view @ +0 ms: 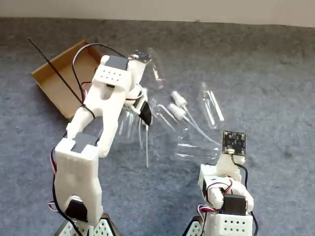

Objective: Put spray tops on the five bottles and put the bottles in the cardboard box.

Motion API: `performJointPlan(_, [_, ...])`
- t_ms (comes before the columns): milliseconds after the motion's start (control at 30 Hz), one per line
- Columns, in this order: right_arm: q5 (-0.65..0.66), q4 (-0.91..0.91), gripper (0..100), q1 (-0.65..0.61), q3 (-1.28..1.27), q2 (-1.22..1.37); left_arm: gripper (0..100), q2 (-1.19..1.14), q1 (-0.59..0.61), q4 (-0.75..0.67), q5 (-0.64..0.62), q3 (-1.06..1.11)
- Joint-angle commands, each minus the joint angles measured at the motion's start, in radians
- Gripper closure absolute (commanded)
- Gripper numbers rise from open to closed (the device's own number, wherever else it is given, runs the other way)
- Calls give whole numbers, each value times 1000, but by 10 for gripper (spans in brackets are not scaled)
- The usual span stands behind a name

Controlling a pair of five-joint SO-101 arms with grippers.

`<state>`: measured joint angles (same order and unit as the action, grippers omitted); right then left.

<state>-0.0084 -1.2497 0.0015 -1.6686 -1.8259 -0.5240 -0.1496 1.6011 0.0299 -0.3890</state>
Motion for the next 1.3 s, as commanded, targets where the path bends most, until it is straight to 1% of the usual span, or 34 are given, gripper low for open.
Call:
performJointPlan(0, [-6,-2,987,13,-113,-12,671,-54,33,5,-6,-131])
performJointPlan(133, [-6,-2,987,13,-113,-12,671,-137,65,11,-5,-176])
performJointPlan(233, [-6,-2,987,13,-113,-12,671,-180,68,11,-3,-176])
performJointPlan(567, [-6,-2,987,13,-113,-12,671,-202,62,3,-3,-174])
performJointPlan(633, [-6,-2,987,13,-113,-12,691,-202,62,8,-3,-174])
performJointPlan(767, [-6,-2,987,13,-113,-12,807,-200,62,5,-3,-176])
performJointPlan(833, [-6,-2,987,13,-113,-12,843,-200,62,5,-3,-176])
performJointPlan(1167, [-6,-2,987,13,-113,-12,849,-191,61,15,-3,-189])
performJointPlan(1267, [-6,-2,987,13,-113,-12,849,-191,59,75,-3,-243])
